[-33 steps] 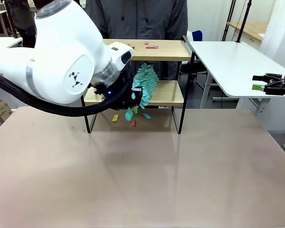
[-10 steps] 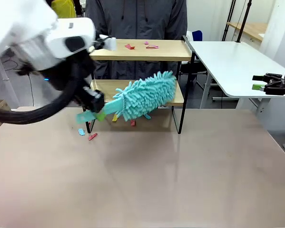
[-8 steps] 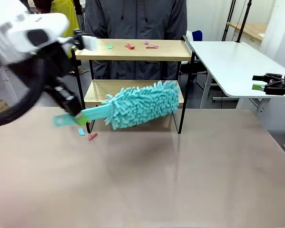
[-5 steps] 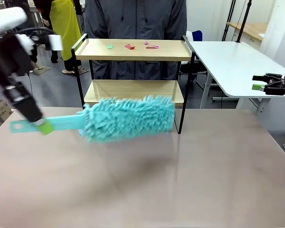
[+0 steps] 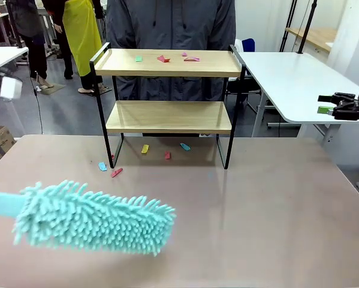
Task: Clean the shelf.
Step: Clean the specific section of the Shelf indicated by the human with the Duster.
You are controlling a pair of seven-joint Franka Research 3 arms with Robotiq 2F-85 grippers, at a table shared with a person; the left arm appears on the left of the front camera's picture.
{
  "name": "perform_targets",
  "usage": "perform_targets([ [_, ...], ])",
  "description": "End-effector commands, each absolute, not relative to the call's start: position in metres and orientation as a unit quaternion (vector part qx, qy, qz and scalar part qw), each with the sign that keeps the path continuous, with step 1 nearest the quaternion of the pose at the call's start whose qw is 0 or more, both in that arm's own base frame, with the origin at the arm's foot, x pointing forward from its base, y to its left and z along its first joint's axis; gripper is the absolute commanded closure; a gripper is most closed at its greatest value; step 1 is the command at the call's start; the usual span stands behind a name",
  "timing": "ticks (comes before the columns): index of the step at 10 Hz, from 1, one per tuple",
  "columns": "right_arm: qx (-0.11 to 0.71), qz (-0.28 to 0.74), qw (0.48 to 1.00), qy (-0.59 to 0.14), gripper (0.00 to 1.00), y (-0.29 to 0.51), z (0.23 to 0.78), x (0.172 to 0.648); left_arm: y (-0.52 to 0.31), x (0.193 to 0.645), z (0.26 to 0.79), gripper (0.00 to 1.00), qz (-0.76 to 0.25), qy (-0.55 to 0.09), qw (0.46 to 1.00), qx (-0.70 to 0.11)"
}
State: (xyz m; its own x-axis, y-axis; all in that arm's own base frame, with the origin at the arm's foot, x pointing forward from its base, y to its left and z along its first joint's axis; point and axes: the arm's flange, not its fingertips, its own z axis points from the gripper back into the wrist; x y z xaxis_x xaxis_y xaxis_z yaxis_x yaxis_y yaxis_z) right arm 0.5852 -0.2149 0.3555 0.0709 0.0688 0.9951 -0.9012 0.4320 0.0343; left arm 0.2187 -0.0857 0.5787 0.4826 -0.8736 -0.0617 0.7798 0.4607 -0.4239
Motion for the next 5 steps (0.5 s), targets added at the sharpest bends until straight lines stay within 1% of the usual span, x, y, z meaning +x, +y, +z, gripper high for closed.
perform_targets([
  [1,0.369,0.385,0.63,-0.564,0.0,-0.213,0.358,0.586,-0.071,0.227,0.572,0.87,-0.509,0.133,0.833,-0.172],
  [2,0.369,0.385,0.63,-0.564,0.0,-0.213,0.358,0.586,-0.07,0.232,0.565,0.87,-0.5,0.116,0.845,-0.15],
  [3,0.369,0.385,0.63,-0.564,0.0,-0.213,0.358,0.586,-0.078,0.221,0.574,0.87,-0.496,0.143,0.839,-0.172],
  [5,0.369,0.385,0.63,-0.564,0.0,-0.213,0.358,0.586,-0.078,0.221,0.574,0.87,-0.496,0.143,0.839,-0.172],
])
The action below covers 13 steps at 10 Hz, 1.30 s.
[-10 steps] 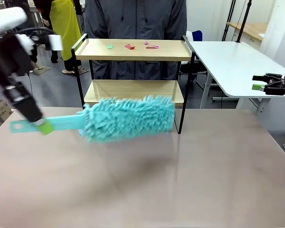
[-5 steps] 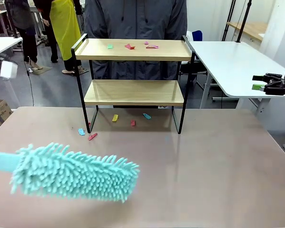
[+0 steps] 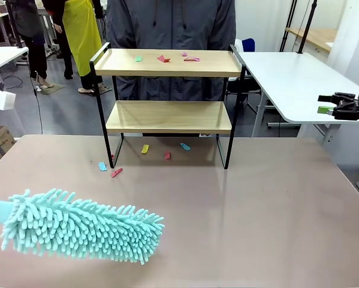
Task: Clean the shelf.
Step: Clean the specific section of the Shelf indicated by the human with the Duster.
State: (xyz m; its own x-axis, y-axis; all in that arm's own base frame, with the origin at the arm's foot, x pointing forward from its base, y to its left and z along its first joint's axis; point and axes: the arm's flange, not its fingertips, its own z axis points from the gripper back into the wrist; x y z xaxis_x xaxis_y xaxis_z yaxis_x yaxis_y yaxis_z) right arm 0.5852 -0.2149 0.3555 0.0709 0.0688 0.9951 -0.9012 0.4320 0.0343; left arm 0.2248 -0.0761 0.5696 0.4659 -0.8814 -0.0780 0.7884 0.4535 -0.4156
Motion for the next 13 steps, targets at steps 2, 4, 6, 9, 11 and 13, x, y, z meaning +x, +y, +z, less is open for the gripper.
perform_targets([
  [2,0.369,0.385,0.63,-0.564,0.0,-0.2131,0.3577,0.5857,-0.0778,0.2212,0.5739,0.87,-0.496,0.143,0.839,-0.172],
  [4,0.369,0.385,0.63,-0.564,0.0,-0.2131,0.3577,0.5857,-0.0778,0.2212,0.5739,0.87,-0.496,0.143,0.839,-0.172],
  [6,0.369,0.385,0.63,-0.564,0.0,-0.2131,0.3577,0.5857,-0.0778,0.2212,0.5739,0.87,-0.496,0.143,0.839,-0.172],
  [9,0.369,0.385,0.63,-0.564,0.0,-0.2131,0.3577,0.5857,-0.0778,0.2212,0.5739,0.87,-0.496,0.143,0.839,-0.172],
  [11,0.369,0.385,0.63,-0.564,0.0,-0.2131,0.3577,0.5857,-0.0778,0.2212,0.5739,0.87,-0.496,0.143,0.839,-0.172],
  [13,0.369,0.385,0.63,-0.564,0.0,-0.2131,0.3577,0.5857,-0.0778,0.2212,0.5739,0.87,-0.496,0.143,0.839,-0.172],
])
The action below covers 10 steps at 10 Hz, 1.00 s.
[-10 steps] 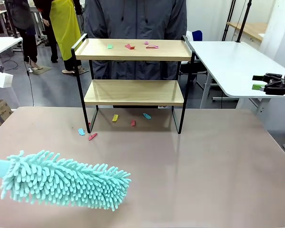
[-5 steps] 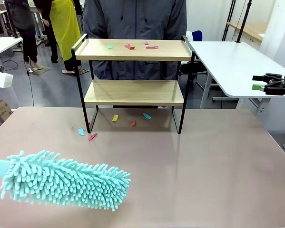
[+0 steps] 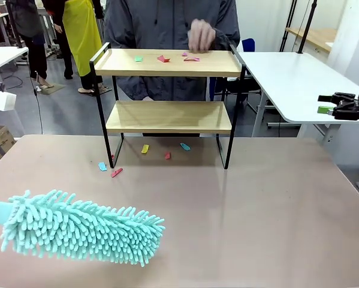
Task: Clean the shelf.
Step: Clean the specific section of the Shelf indicated by the human with the Duster.
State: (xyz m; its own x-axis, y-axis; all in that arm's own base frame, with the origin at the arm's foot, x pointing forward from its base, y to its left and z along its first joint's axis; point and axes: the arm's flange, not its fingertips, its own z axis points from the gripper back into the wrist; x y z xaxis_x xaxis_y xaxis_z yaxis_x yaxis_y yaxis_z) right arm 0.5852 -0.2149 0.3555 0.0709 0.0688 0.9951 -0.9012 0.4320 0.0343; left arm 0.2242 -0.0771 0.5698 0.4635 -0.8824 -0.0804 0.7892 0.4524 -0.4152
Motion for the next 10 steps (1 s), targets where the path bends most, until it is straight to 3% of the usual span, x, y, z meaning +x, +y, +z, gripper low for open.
perform_targets([
  [1,0.369,0.385,0.63,-0.564,0.0,-0.2131,0.3577,0.5857,-0.0778,0.2212,0.5739,0.87,-0.496,0.143,0.839,-0.172],
  [10,0.369,0.385,0.63,-0.564,0.0,-0.2131,0.3577,0.5857,-0.0778,0.2212,0.5739,0.87,-0.496,0.143,0.839,-0.172],
])
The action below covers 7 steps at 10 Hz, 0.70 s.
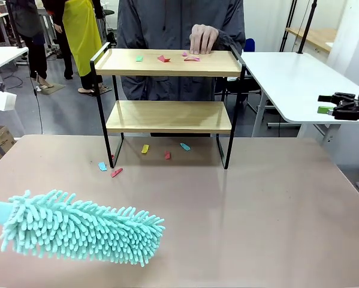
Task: Clean the shelf.
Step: Clean the specific section of the Shelf indicated by the human with the Duster.
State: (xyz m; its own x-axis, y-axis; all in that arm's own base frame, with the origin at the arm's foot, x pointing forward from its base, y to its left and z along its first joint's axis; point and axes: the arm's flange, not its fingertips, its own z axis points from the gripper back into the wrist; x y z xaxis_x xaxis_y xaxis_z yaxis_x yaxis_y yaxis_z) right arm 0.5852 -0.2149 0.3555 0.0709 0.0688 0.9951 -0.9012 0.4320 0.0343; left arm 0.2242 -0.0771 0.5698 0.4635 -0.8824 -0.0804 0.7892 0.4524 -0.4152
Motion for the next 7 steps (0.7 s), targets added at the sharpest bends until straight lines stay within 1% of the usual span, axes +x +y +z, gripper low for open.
perform_targets([
  [1,0.369,0.385,0.63,-0.564,0.0,-0.213,0.358,0.586,-0.078,0.221,0.574,0.87,-0.496,0.143,0.839,-0.172],
  [4,0.369,0.385,0.63,-0.564,0.0,-0.213,0.358,0.586,-0.077,0.224,0.57,0.87,-0.498,0.144,0.84,-0.162],
  [6,0.369,0.385,0.63,-0.564,0.0,-0.213,0.358,0.586,-0.102,0.239,0.587,0.87,-0.522,0.075,0.827,-0.193],
  [7,0.369,0.385,0.63,-0.564,0.0,-0.213,0.358,0.586,-0.117,0.243,0.608,0.87,-0.546,0.032,0.81,-0.21],
])
